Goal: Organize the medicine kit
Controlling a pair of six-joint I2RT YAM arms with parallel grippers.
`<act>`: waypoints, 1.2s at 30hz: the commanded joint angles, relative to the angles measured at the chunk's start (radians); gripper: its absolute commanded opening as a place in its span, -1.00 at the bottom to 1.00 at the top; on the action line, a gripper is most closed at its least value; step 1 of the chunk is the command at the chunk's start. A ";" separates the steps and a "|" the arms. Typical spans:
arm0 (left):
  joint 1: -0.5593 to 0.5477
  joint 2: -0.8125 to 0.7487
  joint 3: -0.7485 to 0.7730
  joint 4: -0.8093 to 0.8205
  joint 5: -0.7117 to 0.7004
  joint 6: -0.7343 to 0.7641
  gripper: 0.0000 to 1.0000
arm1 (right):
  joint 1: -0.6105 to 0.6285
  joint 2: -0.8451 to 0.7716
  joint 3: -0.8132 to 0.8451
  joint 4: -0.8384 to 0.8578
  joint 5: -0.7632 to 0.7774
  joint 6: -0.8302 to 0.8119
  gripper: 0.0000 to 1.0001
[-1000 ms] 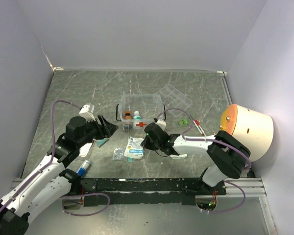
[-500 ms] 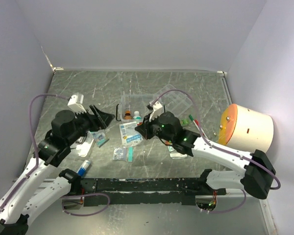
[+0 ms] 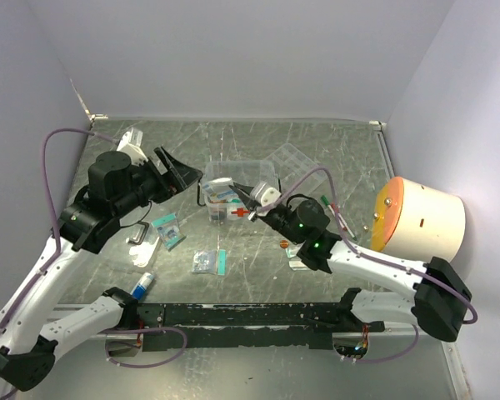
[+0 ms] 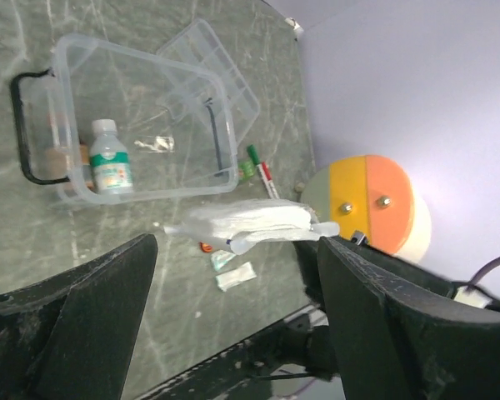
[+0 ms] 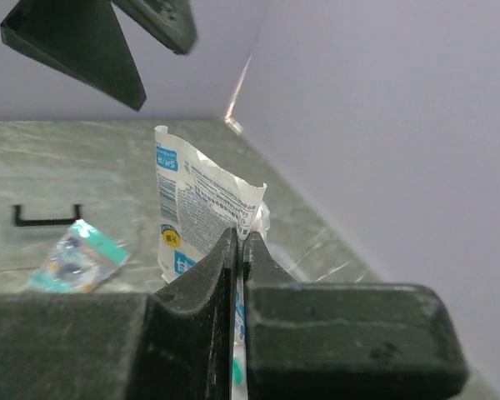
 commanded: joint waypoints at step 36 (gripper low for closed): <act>-0.003 0.086 -0.134 0.380 -0.024 -0.467 -0.55 | 0.019 0.129 -0.003 0.401 -0.079 -0.280 -0.03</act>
